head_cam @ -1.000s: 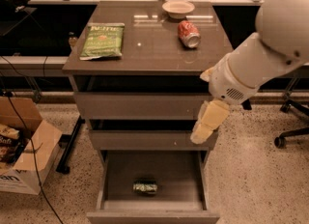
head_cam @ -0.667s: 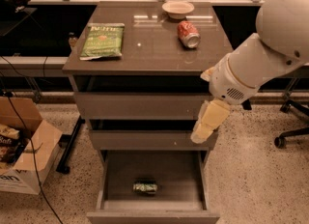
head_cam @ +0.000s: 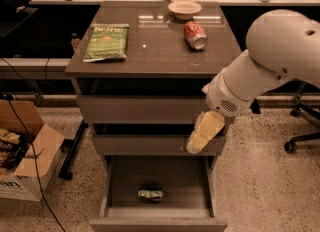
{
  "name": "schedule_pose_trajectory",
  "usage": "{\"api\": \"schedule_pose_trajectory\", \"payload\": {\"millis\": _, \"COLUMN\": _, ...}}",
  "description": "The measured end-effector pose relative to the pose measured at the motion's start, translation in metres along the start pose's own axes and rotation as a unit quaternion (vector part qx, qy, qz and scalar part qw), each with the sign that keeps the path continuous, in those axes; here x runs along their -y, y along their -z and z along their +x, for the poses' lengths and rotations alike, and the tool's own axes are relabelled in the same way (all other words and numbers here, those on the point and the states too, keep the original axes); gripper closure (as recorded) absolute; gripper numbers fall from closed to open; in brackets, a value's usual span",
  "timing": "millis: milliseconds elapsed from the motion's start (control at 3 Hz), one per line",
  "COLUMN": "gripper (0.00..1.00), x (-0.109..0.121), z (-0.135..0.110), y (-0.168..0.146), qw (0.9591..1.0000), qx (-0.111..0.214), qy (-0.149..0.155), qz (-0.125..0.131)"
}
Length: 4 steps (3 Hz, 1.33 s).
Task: Pick green can from bottom drawer and place on counter
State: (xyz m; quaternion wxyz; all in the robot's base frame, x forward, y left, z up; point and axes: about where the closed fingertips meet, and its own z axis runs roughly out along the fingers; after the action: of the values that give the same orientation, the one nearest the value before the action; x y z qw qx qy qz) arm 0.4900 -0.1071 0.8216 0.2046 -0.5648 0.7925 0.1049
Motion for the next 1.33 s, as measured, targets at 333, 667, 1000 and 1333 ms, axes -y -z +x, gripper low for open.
{"api": "schedule_pose_trajectory", "payload": {"millis": 333, "gripper": 0.00, "x": 0.002, "z": 0.006, "y": -0.041, "qw": 0.9995, "qx": 0.019, "qy": -0.023, "qz": -0.005}}
{"api": "schedule_pose_trajectory", "payload": {"millis": 667, "gripper": 0.00, "x": 0.006, "z": 0.012, "y": -0.081, "qw": 0.9983, "qx": 0.039, "qy": -0.042, "qz": -0.010}}
{"api": "schedule_pose_trajectory", "payload": {"millis": 1000, "gripper": 0.00, "x": 0.010, "z": 0.016, "y": -0.114, "qw": 0.9965, "qx": 0.058, "qy": -0.059, "qz": -0.017}}
{"api": "schedule_pose_trajectory", "payload": {"millis": 1333, "gripper": 0.00, "x": 0.014, "z": 0.022, "y": -0.149, "qw": 0.9931, "qx": 0.080, "qy": -0.081, "qz": -0.030}}
